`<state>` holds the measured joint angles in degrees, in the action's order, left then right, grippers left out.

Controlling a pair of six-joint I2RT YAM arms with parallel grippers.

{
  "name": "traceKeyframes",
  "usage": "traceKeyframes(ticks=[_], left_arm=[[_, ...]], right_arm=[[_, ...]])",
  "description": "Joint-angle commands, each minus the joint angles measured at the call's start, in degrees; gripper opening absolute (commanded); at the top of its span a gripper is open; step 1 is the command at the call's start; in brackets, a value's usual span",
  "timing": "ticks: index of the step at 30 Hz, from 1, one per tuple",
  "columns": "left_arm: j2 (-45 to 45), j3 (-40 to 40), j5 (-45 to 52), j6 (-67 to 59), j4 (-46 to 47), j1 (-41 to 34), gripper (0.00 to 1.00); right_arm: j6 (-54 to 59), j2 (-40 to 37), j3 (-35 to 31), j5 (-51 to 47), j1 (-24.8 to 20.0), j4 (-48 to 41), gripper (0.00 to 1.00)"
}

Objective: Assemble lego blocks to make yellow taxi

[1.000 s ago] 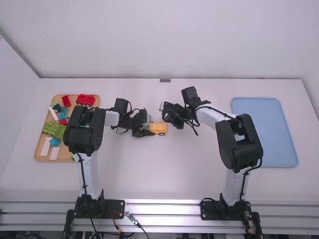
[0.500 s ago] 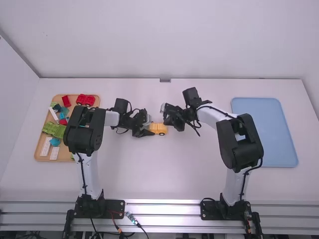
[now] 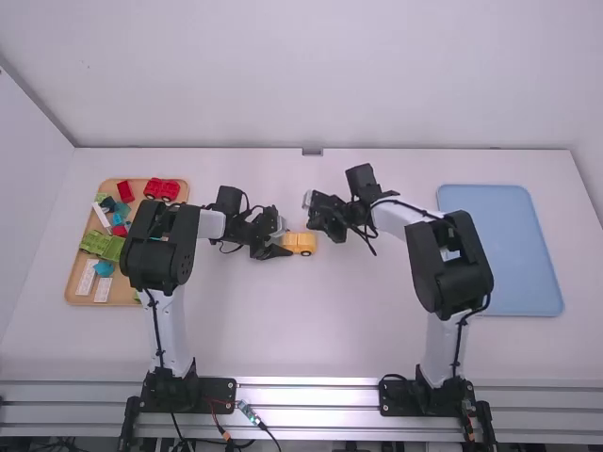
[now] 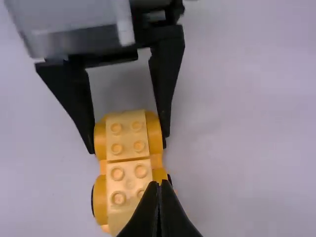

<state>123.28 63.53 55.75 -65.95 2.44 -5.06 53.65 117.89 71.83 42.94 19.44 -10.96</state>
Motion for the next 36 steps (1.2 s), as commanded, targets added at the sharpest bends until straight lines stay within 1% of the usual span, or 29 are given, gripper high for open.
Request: traceKeyframes(ticks=[1,6,11,15,20,30,36], left_arm=[[1.1,-0.2,-1.1,-0.3,0.6,-0.3,0.34],[1.1,-0.2,-1.1,-0.2,0.7,-0.3,0.34],[1.1,-0.2,-1.1,-0.3,0.6,-0.3,0.34],[1.1,-0.2,-1.0,-0.3,0.5,-0.3,0.33],[1.1,-0.2,-1.1,-0.2,0.7,-0.3,0.33],[1.1,-0.2,-1.1,-0.2,0.3,-0.3,0.32],[1.1,-0.2,-1.1,0.2,0.5,-0.3,0.32]], right_arm=[[-1.3,1.6,0.8,1.2,0.1,-1.0,0.0],[0.8,1.6,0.9,3.2,0.0,-1.9,0.0],[0.6,1.6,0.5,3.8,-1.1,-0.2,0.0],[1.9,1.6,0.4,3.8,0.0,-2.0,0.0],[1.9,2.4,0.1,3.5,1.9,-1.7,0.0],[1.4,3.7,0.1,2.0,1.6,-0.7,0.0],[0.6,6.5,0.1,2.4,2.0,1.2,0.0]])
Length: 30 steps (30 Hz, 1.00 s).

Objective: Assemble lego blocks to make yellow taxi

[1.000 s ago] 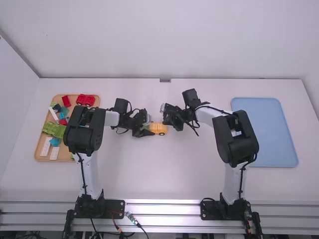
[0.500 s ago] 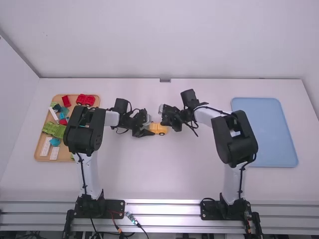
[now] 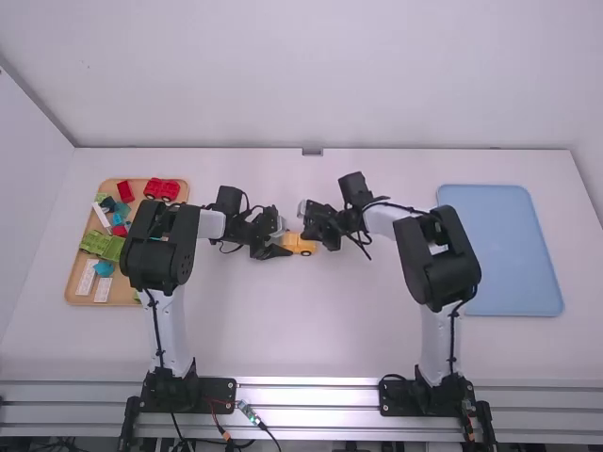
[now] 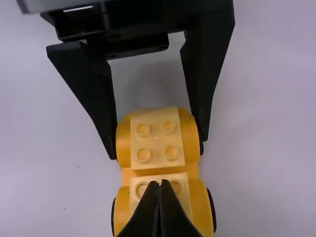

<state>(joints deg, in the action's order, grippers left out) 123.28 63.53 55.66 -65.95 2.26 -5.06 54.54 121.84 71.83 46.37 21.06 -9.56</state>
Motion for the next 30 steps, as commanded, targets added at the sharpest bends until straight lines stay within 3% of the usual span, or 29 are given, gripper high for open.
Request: traceKeyframes(ticks=[1,24,30], left_arm=[[1.1,-0.2,-1.1,0.2,0.6,-0.3,0.32],[1.1,0.3,-1.1,1.2,0.9,-0.3,0.27],[1.1,0.9,-1.0,1.3,0.9,-0.2,0.25]], right_arm=[[-0.3,2.8,0.1,-1.0,0.3,-0.1,0.0],[1.4,7.7,0.1,-0.7,2.1,-0.3,0.0],[1.2,8.9,-3.4,-2.8,2.5,4.6,0.0]])
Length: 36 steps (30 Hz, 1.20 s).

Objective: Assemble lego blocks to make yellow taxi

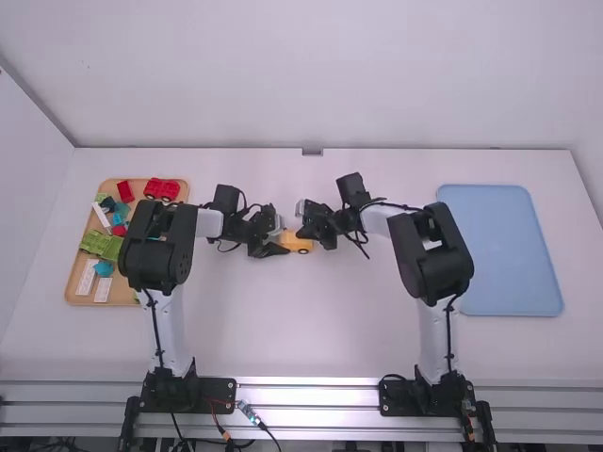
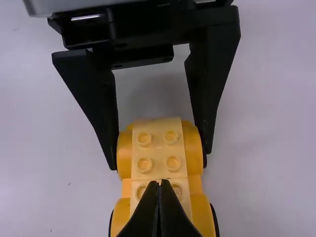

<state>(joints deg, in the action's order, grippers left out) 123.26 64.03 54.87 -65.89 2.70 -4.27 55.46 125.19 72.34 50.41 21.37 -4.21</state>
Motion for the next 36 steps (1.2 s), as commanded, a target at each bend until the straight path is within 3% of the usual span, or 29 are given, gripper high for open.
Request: traceKeyframes(ticks=[1,7,21,36], left_arm=[[1.1,0.3,-0.1,1.2,0.5,-0.9,0.25],[1.1,0.2,-0.2,2.0,0.7,-1.3,0.26],[1.1,0.3,-1.3,1.8,1.7,-1.3,0.18],[1.1,0.2,-1.9,2.0,1.5,-1.4,0.2]], right_arm=[[0.3,5.6,-4.7,-6.8,2.3,0.6,0.0],[-2.6,4.9,-5.8,-6.7,2.3,4.1,0.0],[3.2,-4.5,1.0,-3.2,-1.5,-7.2,0.0],[6.1,-17.7,-2.0,-5.6,-5.4,-16.4,0.0]])
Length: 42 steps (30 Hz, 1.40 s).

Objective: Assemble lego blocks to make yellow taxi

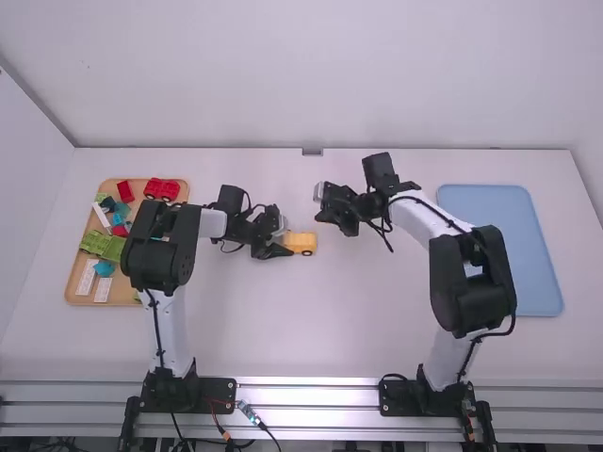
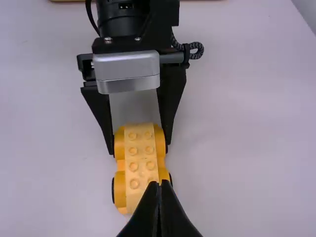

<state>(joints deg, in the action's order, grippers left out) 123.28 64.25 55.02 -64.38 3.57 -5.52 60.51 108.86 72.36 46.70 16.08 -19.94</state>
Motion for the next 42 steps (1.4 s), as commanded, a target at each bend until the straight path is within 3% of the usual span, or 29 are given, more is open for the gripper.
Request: traceKeyframes(ticks=[1,8,10,14,15,18,22,23,25,26,34,42], left_arm=[[1.1,0.1,-2.1,0.5,0.7,-0.1,0.22],[1.1,0.1,-8.4,0.5,0.9,-2.1,0.31],[1.1,0.1,-9.4,0.5,0.9,-2.6,0.33],[1.1,0.4,-10.2,0.5,1.1,-3.5,0.36],[1.1,0.5,-10.2,0.5,1.1,-3.5,0.38],[1.1,1.1,-10.2,0.3,2.1,-3.5,0.55],[1.1,2.5,-10.9,-3.1,6.6,-3.5,0.68],[1.1,3.2,-10.9,-3.3,8.1,-3.5,0.82],[1.1,3.7,-10.9,-3.1,9.2,-3.5,0.89],[1.1,4.4,-11.2,-3.1,10.4,-3.5,0.99],[0.7,11.2,-12.7,-3.3,19.6,-3.5,0.99],[-1.1,23.9,-14.1,-6.9,36.9,-3.0,0.99]], right_arm=[[1.0,-1.8,-3.1,-3.3,0.0,-0.1,0.0],[-8.3,-4.9,-12.0,-9.0,1.0,9.0,0.0],[-10.0,-6.1,-13.7,-9.0,0.7,10.3,0.05],[-13.4,-8.7,-17.0,-9.1,-0.3,12.4,0.49],[-13.3,-9.1,-17.4,-9.1,-0.4,12.2,0.56],[-14.3,-10.2,-18.3,-9.3,-0.2,11.5,0.95],[-14.1,-10.5,-18.8,-9.3,1.0,11.5,0.99],[-14.1,-10.5,-18.8,-9.6,1.5,11.5,0.99],[-14.5,-10.5,-18.8,-10.2,1.8,11.6,0.99],[-15.2,-10.5,-18.8,-11.5,2.4,11.8,0.99],[-15.6,-10.5,-18.7,-13.8,3.8,12.0,0.99],[-15.8,-10.6,-18.7,-13.3,2.0,12.0,0.99]])
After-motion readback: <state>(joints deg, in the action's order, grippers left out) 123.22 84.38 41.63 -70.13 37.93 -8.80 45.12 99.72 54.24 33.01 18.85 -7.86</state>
